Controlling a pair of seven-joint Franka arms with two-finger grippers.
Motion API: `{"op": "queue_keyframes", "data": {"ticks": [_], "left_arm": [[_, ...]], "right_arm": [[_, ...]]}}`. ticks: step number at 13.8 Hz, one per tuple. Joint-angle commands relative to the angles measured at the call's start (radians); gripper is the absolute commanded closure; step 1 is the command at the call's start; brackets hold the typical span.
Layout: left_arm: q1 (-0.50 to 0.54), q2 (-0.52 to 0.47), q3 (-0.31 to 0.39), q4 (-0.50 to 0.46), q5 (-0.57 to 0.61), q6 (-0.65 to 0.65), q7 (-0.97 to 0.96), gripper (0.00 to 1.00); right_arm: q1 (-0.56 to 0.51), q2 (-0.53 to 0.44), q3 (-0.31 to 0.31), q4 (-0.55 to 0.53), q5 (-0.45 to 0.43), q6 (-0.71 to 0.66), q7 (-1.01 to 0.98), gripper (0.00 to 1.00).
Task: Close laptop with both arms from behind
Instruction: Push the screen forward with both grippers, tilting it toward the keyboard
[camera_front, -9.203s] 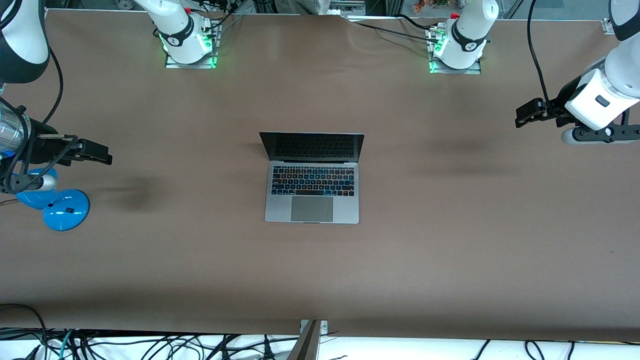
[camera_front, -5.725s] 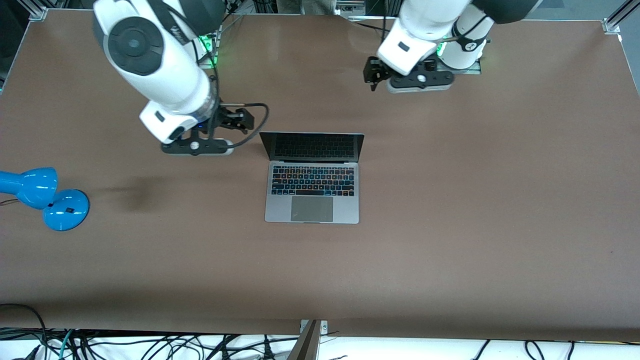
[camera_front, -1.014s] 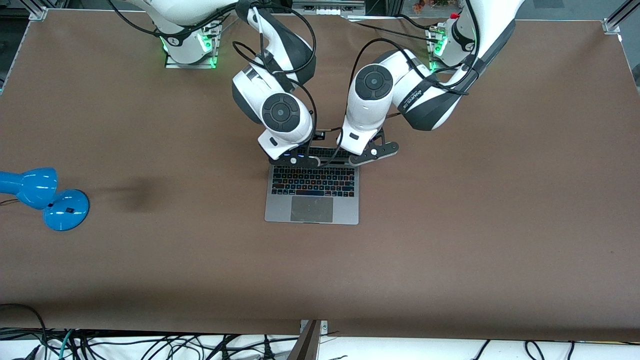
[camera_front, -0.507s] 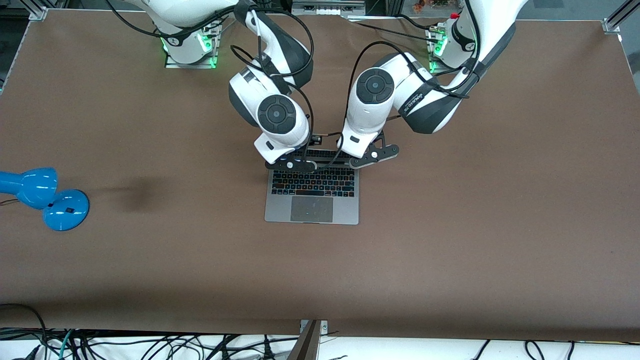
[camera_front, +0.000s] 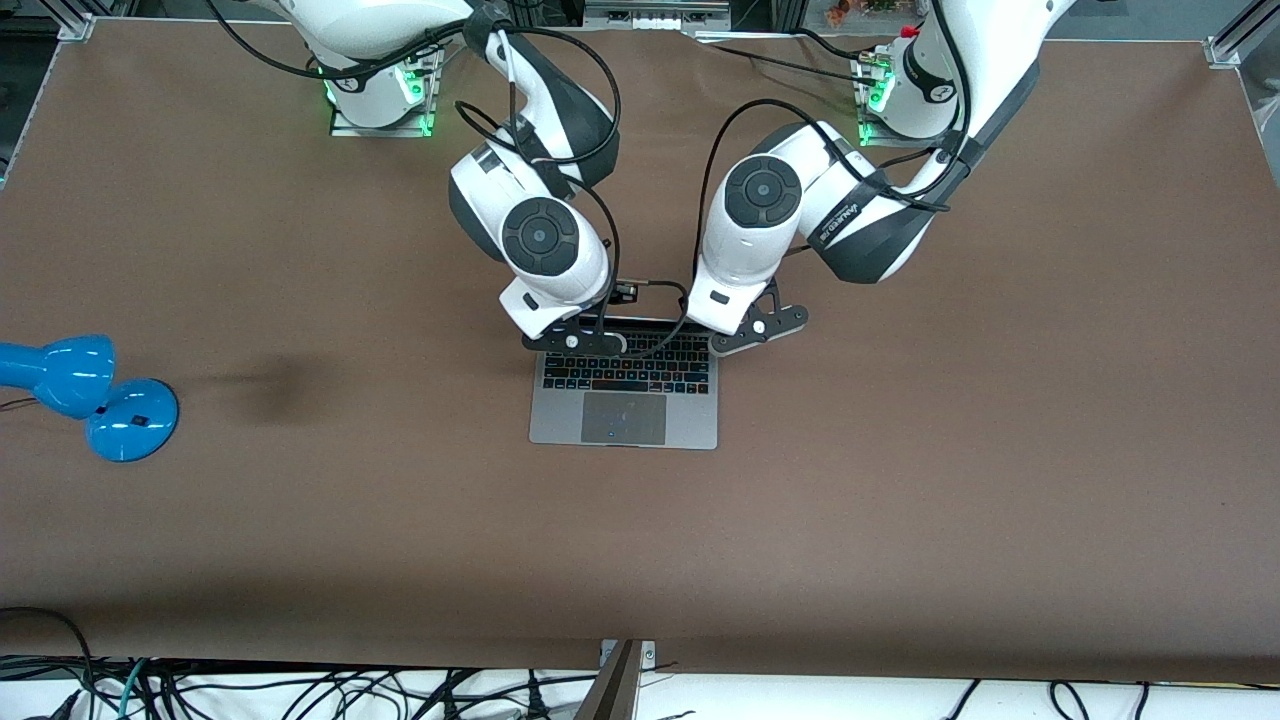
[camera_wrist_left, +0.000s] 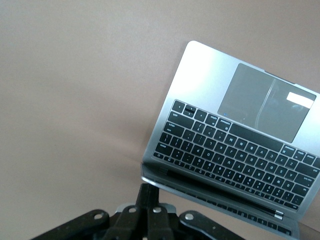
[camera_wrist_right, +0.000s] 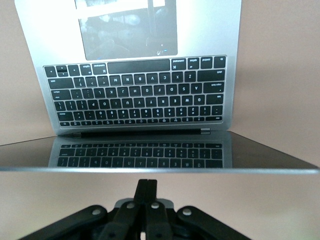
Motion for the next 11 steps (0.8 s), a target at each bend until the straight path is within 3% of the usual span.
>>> {"op": "queue_keyframes", "data": {"ticks": [1, 7, 11], "left_arm": [[-0.028, 0.038, 0.019, 0.058, 0.037, -0.031, 0.004, 1.00], [-0.137, 0.072, 0.125, 0.122, 0.030, -0.045, -0.002, 1.00], [-0.151, 0.105, 0.136, 0.148, 0.031, -0.045, -0.004, 1.00]], "right_arm": [[0.001, -0.005, -0.004, -0.010, -0.009, 0.012, -0.019, 0.98], [0.001, 0.006, -0.047, -0.008, -0.007, 0.013, -0.087, 0.98], [0.001, 0.015, -0.061, -0.008, -0.007, 0.047, -0.093, 0.98]]}}
